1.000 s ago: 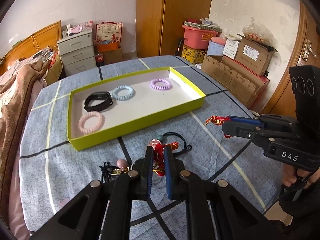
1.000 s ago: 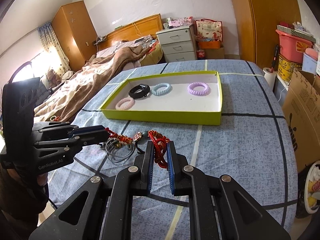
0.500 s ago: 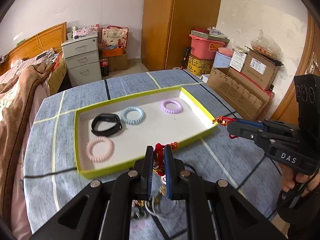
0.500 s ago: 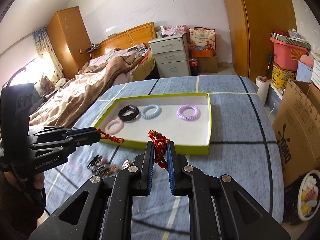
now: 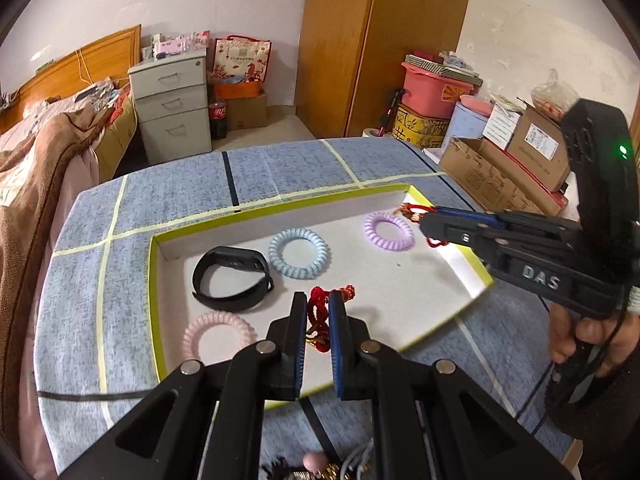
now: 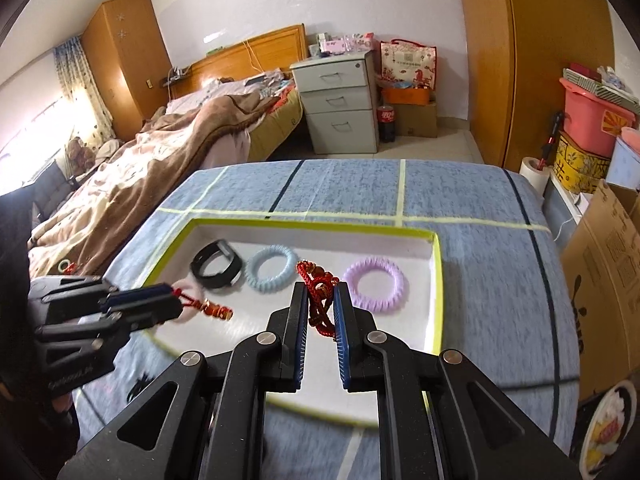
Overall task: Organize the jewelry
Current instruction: 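Carry the red tassel with the right gripper while the left carries the red bow into the box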
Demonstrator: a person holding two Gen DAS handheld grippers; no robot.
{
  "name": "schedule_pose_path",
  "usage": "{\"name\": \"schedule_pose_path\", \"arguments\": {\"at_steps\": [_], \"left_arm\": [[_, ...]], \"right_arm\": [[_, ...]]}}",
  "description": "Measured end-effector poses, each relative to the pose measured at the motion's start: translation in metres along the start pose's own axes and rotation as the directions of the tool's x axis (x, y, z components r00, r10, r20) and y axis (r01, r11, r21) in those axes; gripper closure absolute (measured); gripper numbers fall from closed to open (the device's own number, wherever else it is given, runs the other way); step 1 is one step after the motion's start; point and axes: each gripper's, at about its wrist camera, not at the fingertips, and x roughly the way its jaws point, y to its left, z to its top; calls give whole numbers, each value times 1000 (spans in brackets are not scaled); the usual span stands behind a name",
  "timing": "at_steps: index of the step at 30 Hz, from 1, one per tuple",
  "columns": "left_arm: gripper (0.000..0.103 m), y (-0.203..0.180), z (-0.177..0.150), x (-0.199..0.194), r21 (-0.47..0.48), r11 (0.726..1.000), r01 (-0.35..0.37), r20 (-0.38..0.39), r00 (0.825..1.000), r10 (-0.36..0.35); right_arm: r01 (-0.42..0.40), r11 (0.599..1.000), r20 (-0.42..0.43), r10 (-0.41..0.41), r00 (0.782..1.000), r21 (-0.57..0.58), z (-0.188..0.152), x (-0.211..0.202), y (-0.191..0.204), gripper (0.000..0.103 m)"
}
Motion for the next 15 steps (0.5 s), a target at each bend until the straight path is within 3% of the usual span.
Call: {"name": "schedule_pose_path", "arguments": {"at_steps": [15], "left_arm": [[92, 19, 4, 42, -44, 999, -1, -61, 998, -2]], "right_arm": [[19, 999, -107, -25, 994, -50, 20, 66, -3, 90]]}}
